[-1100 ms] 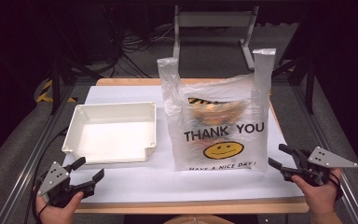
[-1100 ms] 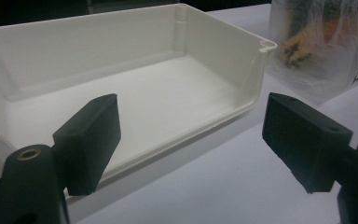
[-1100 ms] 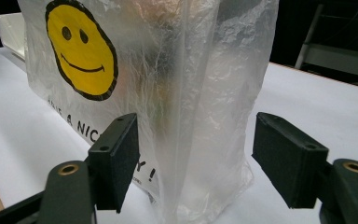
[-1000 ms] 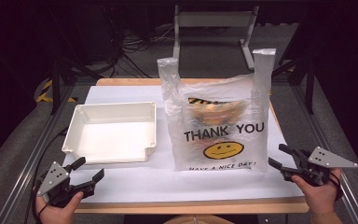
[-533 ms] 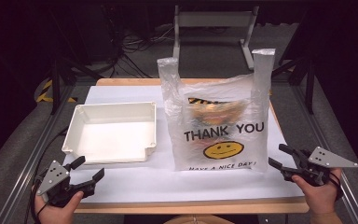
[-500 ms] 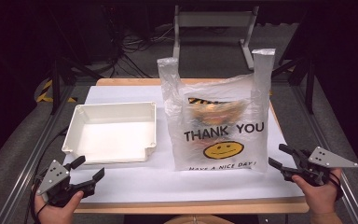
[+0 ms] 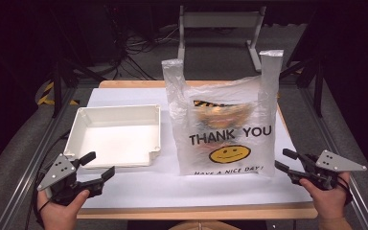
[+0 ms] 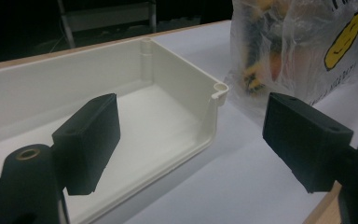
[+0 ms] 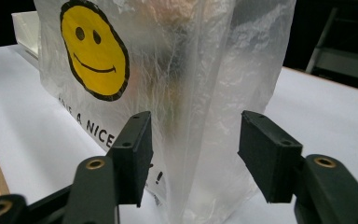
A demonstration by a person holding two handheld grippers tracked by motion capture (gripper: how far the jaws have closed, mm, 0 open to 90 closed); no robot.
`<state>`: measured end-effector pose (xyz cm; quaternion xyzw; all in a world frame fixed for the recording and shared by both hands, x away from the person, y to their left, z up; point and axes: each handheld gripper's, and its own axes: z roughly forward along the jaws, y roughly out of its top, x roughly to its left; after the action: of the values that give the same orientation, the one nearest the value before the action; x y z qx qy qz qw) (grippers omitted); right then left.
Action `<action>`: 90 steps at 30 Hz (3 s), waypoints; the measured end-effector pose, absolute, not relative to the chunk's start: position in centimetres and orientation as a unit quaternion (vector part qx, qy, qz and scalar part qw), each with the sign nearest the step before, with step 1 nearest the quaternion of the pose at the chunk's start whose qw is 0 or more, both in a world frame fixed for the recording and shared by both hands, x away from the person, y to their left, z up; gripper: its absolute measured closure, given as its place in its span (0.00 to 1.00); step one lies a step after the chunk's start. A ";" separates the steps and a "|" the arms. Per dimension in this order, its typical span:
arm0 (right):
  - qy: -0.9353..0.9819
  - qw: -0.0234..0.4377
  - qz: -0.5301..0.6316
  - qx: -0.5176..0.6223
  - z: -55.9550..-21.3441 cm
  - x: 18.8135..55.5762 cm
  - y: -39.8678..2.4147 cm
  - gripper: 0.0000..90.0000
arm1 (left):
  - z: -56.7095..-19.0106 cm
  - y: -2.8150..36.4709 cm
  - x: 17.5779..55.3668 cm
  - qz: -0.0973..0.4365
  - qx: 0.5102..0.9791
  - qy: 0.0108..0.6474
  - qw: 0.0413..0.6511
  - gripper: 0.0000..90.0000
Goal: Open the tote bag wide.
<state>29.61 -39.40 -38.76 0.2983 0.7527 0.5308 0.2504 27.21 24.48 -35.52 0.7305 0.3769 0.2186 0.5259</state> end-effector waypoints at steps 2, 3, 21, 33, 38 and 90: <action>0.751 0.252 0.534 0.295 -38.7 29.6 -39.5 0.53 | -35.3 24.2 27.4 0.215 0.732 0.371 0.529 0.21; 0.746 0.257 0.542 0.289 -38.6 29.5 -39.6 0.53 | -35.1 23.8 27.6 0.214 0.734 0.365 0.531 0.20; 0.736 0.240 0.564 0.288 -38.6 30.1 -39.7 0.46 | -30.6 18.7 31.8 0.174 0.734 0.301 0.584 0.18; 0.731 0.236 0.567 0.297 -38.8 30.1 -40.0 0.40 | -28.8 15.6 35.1 0.142 0.724 0.288 0.611 0.11; 0.732 0.237 0.565 0.299 -38.8 30.1 -40.0 0.40 | -28.1 14.7 36.3 0.144 0.721 0.287 0.613 0.13; 0.723 0.235 0.584 0.285 -36.4 30.4 -39.3 0.39 | -26.5 10.3 41.6 0.102 0.738 0.241 0.622 1.00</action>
<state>30.43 -39.31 -36.36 0.2852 0.7228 0.5838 0.2352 41.57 10.32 -26.48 0.7381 0.2411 0.1017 0.6219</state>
